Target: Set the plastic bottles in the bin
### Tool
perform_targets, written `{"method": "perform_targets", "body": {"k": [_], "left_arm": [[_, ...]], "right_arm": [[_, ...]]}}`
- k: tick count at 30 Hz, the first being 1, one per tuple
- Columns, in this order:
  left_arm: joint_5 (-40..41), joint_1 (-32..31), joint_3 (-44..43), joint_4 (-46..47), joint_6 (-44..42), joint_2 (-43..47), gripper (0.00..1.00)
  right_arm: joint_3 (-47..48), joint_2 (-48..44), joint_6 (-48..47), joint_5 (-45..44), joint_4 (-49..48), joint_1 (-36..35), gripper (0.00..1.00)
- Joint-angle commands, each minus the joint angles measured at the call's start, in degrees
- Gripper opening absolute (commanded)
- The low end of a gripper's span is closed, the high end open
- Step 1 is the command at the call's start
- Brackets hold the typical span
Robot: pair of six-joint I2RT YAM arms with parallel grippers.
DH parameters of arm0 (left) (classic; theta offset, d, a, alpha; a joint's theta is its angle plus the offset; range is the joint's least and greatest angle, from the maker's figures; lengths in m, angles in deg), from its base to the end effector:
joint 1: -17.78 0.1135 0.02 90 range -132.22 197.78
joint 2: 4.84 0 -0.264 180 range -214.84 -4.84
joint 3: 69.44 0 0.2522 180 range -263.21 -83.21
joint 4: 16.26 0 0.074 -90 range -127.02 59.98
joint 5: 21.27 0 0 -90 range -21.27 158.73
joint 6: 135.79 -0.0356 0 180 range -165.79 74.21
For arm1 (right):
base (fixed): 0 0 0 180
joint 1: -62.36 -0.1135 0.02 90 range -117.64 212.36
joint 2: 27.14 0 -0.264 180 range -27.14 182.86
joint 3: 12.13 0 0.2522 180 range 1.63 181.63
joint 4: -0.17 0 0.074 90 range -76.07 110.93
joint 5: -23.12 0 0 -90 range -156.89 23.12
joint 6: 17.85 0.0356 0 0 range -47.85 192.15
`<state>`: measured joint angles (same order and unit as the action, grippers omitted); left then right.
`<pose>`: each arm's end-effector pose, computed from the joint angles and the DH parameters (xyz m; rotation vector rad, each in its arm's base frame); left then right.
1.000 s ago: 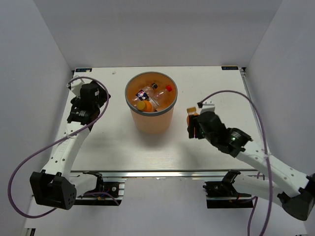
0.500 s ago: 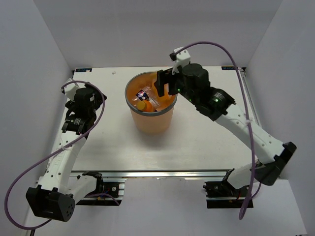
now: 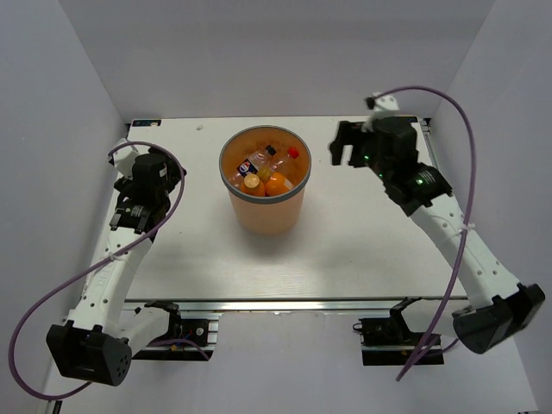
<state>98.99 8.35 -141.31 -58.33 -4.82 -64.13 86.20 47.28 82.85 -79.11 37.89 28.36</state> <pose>0.2224 -0.0188 0.3438 -0.8409 1.8256 -0.0074 0.2407 0.1533 0.4440 -0.2172 1.8080 0.3612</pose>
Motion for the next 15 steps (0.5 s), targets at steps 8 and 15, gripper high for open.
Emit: {"method": "perform_targets", "body": {"k": [8, 15], "left_arm": [[-1.25, 0.64, 1.86, 2.56, 0.61, 0.13, 0.98], [1.63, 0.64, 2.73, 3.52, 0.25, 0.84, 0.98]], "right_arm": [[-31.81, -18.68, 6.97, -0.61, -12.36, 11.85, 0.89], [-39.13, -25.19, 2.84, 8.27, -20.79, 11.85, 0.89]]}}
